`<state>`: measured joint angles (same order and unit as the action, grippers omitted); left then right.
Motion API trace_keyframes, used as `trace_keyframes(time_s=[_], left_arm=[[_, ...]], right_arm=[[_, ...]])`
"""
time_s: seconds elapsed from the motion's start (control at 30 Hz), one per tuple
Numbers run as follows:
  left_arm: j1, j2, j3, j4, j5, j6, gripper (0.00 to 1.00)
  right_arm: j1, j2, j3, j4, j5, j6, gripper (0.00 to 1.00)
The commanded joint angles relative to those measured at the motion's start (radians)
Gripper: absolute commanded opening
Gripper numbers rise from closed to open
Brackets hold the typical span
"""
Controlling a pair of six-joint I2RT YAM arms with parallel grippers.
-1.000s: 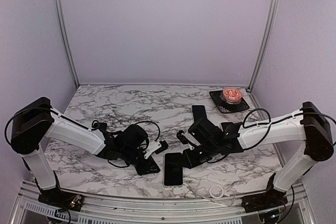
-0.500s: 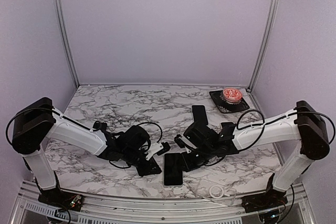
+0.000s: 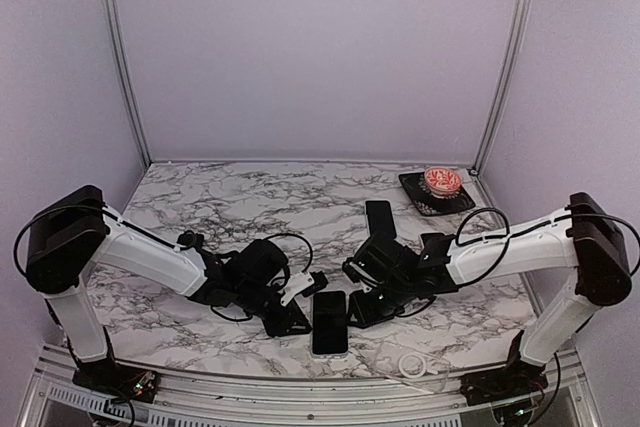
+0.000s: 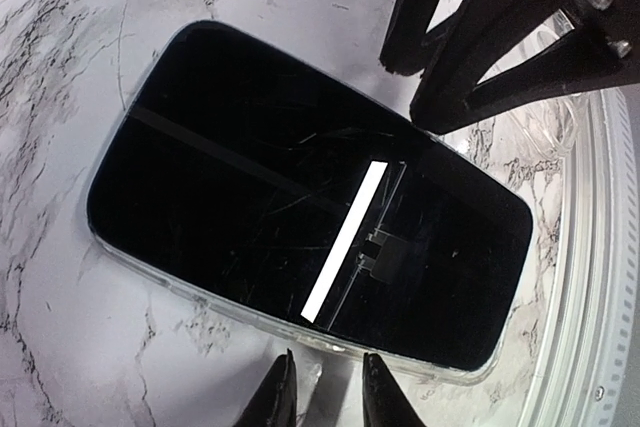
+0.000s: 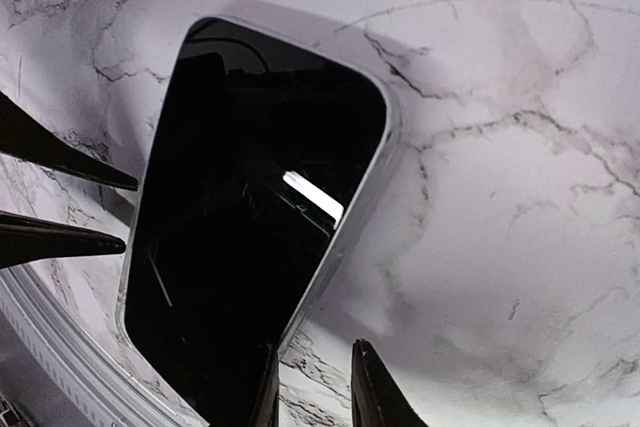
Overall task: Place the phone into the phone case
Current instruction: Press at the corner of the phone case at the center of the board.
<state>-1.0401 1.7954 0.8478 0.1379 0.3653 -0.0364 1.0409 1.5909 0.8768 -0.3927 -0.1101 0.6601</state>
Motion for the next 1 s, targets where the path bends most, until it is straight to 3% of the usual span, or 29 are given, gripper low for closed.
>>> trace_keyframes(time_s=[0.0,0.2,0.3,0.53,0.83,0.97], left_arm=[[-0.013,0.046,0.005,-0.043,0.016,0.013,0.20],[-0.018,0.048,0.003,-0.045,0.030,0.021,0.10],[-0.018,0.048,0.004,-0.050,0.042,0.026,0.04],[-0.020,0.046,0.001,-0.050,0.050,0.028,0.02],[-0.018,-0.036,-0.030,-0.096,-0.011,0.080,0.04],[-0.018,-0.050,-0.040,-0.108,-0.017,0.078,0.04]], right_arm=[[0.011,0.023,-0.016,0.059,-0.052,0.017,0.21],[0.015,0.054,-0.013,0.091,-0.069,0.021,0.10],[0.020,0.058,0.004,0.089,-0.068,0.016,0.09],[0.027,0.102,0.041,0.088,-0.064,-0.019,0.08],[0.012,0.031,0.056,-0.084,0.076,-0.046,0.13],[0.017,-0.014,0.052,-0.064,0.045,-0.067,0.24]])
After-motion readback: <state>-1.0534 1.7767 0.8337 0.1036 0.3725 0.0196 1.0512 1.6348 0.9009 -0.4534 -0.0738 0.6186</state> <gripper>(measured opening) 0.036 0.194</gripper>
